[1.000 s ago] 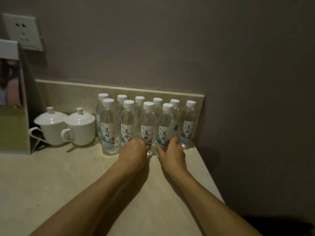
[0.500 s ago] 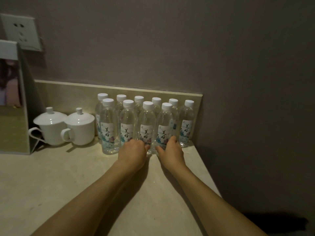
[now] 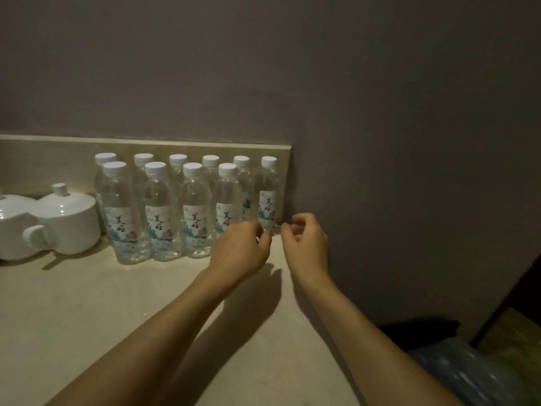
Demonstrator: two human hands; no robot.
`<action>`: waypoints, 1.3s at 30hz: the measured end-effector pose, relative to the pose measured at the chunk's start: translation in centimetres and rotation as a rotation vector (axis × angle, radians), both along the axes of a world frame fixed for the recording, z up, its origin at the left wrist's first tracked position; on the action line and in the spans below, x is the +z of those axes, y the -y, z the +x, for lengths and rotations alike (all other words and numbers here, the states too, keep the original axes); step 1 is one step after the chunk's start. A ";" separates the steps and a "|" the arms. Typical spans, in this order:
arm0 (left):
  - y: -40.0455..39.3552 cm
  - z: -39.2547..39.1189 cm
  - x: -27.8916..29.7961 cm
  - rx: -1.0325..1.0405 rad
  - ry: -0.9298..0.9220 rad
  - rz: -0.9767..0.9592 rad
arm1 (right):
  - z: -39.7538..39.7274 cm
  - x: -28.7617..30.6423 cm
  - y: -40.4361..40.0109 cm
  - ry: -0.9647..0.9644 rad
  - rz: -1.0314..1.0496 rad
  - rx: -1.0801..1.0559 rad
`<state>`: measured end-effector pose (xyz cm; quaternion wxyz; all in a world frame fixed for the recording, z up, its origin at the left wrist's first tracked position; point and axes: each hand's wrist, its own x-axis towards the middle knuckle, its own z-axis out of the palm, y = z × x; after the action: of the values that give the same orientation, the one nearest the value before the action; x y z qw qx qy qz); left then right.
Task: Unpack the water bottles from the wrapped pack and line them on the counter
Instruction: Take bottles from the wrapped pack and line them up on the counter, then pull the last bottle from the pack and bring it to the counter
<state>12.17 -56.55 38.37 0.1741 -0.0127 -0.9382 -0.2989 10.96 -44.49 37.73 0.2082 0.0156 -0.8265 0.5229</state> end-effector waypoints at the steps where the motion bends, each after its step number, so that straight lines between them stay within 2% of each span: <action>1: -1.0 0.0 0.1 -0.008 0.004 0.020 | 0.2 0.1 -1.2 -0.024 -0.015 -0.022; 7: -11.1 0.0 0.1 -0.070 0.016 -0.007 | 1.3 -1.1 -12.0 -0.129 -0.055 -0.193; 14: -28.0 0.8 -1.4 -0.181 0.085 0.011 | 2.9 -4.3 -28.4 -0.076 -0.063 -0.282; 22: -42.0 0.4 -8.0 -0.304 0.404 0.024 | 4.9 -10.5 -42.5 0.088 -0.062 -0.341; 26: -45.6 -0.6 -12.4 -0.350 0.565 0.060 | 4.8 -14.5 -47.0 0.282 -0.067 -0.334; 31: -50.4 -2.7 -19.0 -0.362 0.664 0.066 | 3.6 -20.4 -50.8 0.564 -0.077 -0.265; 36: -54.7 -6.5 -26.5 -0.417 0.754 0.121 | 0.8 -25.2 -54.5 0.777 -0.120 -0.227; 39: -56.7 -8.7 -30.9 -0.422 0.842 0.217 | -1.7 -27.9 -56.1 0.866 -0.076 -0.231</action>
<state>3.45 0.10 7.47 -0.2852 -0.0624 -0.8674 -0.4029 9.24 11.66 9.84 -0.0995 -0.3047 -0.8141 0.4843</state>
